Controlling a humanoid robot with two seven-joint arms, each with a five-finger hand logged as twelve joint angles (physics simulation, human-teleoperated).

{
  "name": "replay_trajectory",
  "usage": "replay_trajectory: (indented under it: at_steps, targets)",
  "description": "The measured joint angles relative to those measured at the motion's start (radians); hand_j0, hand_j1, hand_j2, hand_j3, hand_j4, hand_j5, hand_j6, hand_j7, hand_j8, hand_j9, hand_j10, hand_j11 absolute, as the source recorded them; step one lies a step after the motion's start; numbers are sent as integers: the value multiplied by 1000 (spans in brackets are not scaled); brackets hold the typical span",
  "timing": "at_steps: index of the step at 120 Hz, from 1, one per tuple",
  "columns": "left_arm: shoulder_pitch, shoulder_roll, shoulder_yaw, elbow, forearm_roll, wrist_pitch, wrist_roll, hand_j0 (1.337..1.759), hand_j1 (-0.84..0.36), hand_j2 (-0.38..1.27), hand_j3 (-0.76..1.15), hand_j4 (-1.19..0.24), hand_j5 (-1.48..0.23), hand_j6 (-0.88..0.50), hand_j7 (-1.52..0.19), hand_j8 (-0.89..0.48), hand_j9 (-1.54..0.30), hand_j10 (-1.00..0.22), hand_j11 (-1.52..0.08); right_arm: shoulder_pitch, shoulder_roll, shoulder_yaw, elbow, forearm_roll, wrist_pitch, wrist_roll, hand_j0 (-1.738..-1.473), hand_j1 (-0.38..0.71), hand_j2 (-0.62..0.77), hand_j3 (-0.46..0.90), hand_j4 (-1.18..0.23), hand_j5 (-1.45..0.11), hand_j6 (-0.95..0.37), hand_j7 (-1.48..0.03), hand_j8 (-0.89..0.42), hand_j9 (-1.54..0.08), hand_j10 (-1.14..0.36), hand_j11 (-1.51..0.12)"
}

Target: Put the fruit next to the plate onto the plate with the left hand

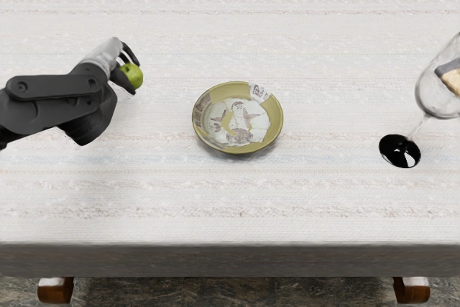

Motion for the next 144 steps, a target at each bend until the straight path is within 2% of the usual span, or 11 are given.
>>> replay_trajectory:
  at_steps: [10,37,51,72,105,144]
  targets:
    - [-17,-15,-3,-14,0,0,-1,1655,-295,391,0,-631,-987,-434,-952,-500,-949,-704,-952,0,0,0,0,0,0,0,-1658,-349,0,0,0,0,0,0,0,0,0,0]
    - [-56,-88,-23,-32,-4,-2,-1,1655,-323,467,0,-618,-1007,-421,-944,-490,-949,-703,-952,0,0,0,0,0,0,0,-1658,-349,0,0,0,0,0,0,0,0,0,0]
    - [-58,-110,-37,-38,-4,-1,0,1655,-327,446,0,-613,-1004,-418,-938,-485,-947,-703,-949,0,0,0,0,0,0,0,-1658,-349,0,0,0,0,0,0,0,0,0,0]
    - [-60,-157,-57,-43,-7,-1,0,1655,-350,501,0,-604,-999,-414,-939,-483,-947,-701,-949,0,0,0,0,0,0,0,-1658,-349,0,0,0,0,0,0,0,0,0,0]
    - [-53,-231,-103,-59,-8,0,-1,1655,-336,484,0,-619,-983,-421,-939,-491,-943,-696,-946,0,0,0,0,0,0,0,-1658,-349,0,0,0,0,0,0,0,0,0,0]
    - [2,-247,-121,-61,-5,0,-2,1655,-333,471,0,-633,-963,-433,-927,-497,-931,-687,-934,0,0,0,0,0,0,0,-1658,-349,0,0,0,0,0,0,0,0,0,0]
